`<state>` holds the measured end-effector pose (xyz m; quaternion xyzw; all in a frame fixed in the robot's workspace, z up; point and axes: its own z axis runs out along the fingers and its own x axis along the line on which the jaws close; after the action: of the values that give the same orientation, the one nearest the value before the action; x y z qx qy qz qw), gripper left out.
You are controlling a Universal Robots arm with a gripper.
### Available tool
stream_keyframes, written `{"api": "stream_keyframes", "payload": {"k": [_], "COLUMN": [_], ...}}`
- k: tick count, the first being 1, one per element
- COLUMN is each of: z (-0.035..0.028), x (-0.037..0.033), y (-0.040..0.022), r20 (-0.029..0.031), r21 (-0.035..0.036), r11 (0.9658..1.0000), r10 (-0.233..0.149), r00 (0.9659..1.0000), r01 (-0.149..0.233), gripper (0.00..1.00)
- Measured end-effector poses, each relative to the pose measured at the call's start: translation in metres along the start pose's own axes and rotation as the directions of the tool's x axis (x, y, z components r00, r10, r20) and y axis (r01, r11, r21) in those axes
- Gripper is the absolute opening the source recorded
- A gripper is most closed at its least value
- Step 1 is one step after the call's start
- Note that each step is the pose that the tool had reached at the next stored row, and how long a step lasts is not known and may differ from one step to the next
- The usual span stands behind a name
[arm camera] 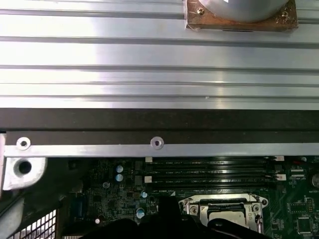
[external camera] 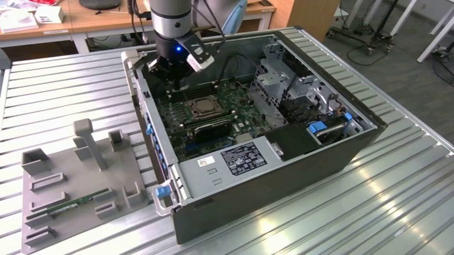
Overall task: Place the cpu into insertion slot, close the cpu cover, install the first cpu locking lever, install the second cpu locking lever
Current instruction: 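Install the first cpu locking lever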
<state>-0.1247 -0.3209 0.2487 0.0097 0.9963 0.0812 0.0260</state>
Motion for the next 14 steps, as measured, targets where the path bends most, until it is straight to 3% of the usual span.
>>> {"api": "stream_keyframes", "payload": {"k": [8, 14], "z": [0.001, 0.0018], "x": [-0.0155, -0.032], "y": [0.0003, 0.0006], "r20": [0.0001, 0.0], "r21": [-0.0001, 0.0], "r11": [1.0, 1.0], "r10": [0.0, 0.0], "r00": [1.0, 1.0], "r01": [0.0, 0.0], "gripper": [0.11, 0.11]}}
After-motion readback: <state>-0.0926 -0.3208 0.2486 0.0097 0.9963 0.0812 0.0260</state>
